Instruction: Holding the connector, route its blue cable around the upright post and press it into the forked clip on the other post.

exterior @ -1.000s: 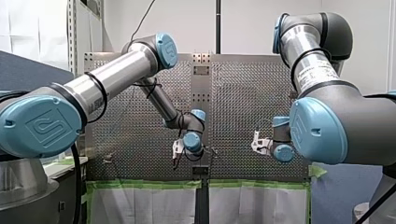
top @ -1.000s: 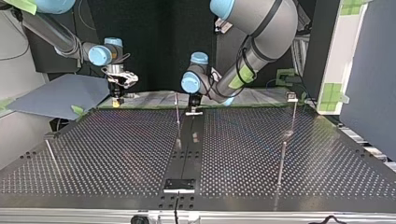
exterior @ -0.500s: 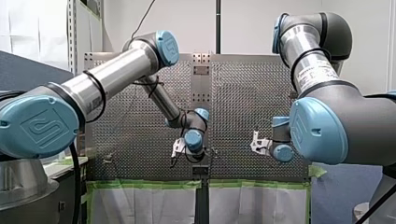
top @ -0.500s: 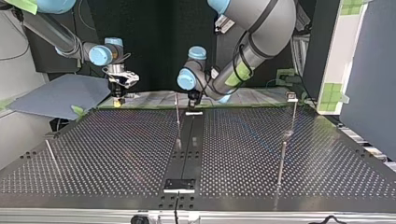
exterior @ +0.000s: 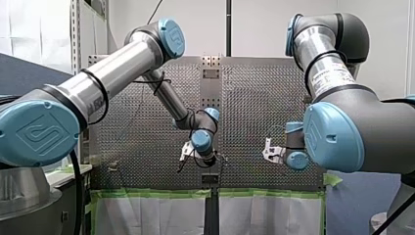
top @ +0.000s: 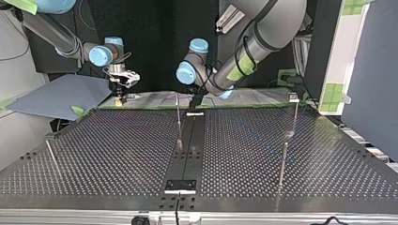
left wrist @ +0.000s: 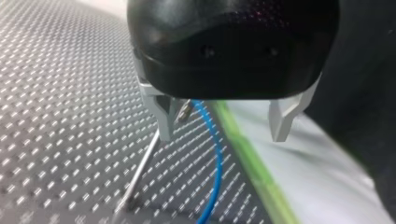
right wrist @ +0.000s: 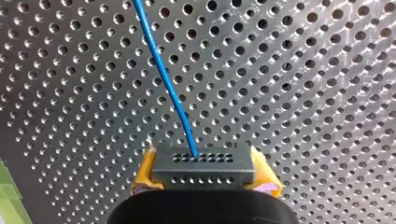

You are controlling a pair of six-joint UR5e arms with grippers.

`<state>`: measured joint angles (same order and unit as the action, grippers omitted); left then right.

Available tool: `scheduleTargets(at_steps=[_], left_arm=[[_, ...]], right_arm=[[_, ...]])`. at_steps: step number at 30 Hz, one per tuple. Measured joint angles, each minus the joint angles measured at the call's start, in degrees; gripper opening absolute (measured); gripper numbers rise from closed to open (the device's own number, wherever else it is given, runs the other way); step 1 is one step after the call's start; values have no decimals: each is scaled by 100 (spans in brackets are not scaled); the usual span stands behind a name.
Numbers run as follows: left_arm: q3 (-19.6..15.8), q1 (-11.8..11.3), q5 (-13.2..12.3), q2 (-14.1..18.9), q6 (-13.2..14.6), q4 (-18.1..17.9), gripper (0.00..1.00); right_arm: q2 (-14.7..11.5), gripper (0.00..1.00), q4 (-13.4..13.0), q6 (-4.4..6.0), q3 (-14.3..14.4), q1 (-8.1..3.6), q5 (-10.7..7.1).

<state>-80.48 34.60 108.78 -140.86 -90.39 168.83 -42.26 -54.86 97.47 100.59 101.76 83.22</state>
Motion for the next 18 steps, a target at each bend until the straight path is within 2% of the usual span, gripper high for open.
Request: scheduleTargets(at_steps=[7, 18], left_arm=[[-44, 208, -19, 6, 31, 107, 100], [-165, 488, 205, 5, -50, -355, 100]], right_arm=[[1, 0, 27, 2, 0, -3, -17], [2, 0, 43, 2, 1, -3, -68]])
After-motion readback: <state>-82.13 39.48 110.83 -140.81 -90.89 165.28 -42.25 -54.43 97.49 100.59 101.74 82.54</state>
